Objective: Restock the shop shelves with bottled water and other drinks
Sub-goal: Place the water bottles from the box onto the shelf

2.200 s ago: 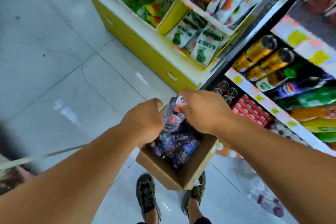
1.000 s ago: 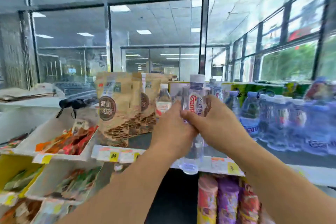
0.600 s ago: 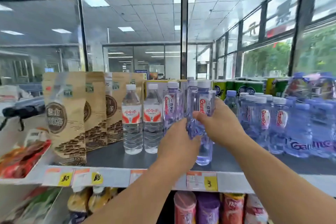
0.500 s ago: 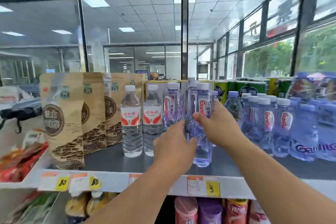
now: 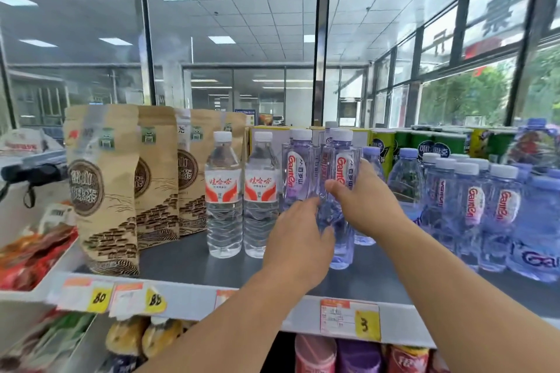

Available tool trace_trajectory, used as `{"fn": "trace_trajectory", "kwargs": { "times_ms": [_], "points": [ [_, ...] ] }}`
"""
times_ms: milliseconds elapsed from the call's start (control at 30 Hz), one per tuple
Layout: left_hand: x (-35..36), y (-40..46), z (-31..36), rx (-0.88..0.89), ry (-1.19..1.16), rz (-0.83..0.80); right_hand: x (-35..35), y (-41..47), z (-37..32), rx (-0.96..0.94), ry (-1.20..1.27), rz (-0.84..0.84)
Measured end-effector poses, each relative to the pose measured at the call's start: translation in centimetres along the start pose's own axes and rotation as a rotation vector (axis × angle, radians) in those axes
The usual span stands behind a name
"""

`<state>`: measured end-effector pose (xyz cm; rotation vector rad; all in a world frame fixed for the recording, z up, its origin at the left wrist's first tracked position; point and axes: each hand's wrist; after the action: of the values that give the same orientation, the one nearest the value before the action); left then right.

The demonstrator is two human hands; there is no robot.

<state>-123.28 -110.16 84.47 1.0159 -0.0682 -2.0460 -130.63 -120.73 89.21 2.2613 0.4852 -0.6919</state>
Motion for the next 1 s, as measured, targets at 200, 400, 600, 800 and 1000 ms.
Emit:
{"fn": "trace_trajectory", "kwargs": {
  "times_ms": [200,400,600,800,1000],
  "points": [
    [-2.4,-2.4,-0.9,0.022,-0.025,-0.012,0.7,-1.9,-1.1,-0.023,-0.018,0.139],
    [-8.7,-9.0,-5.4,0.01,-0.018,0.089,5.7,-9.6,-8.6,-0.466,0.02,0.304],
    [-15.0,-16.8,-16.1,-0.286,0.147,-0.01,15.6,-18.2,-15.3,-0.522,0.019,-0.193],
    [-20.0,-27.5,-30.6,-0.549,0.25,-0.114,28.7,-30.4,-19.1,-0.474,-0.053,-0.674],
    [-16.7,-41.5,-46.5,-0.941,0.118,-0.202,44.3,-47.3,-14.4,-0.372,-0.121,-1.106]
  ]
}}
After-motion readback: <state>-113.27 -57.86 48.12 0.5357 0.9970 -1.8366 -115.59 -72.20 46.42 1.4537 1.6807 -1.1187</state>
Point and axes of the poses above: each hand's wrist, its own y-axis towards the middle knuckle, its own x-axis out of the palm, z = x × y, and after that the axes turned 11 degrees about -x, right-handed
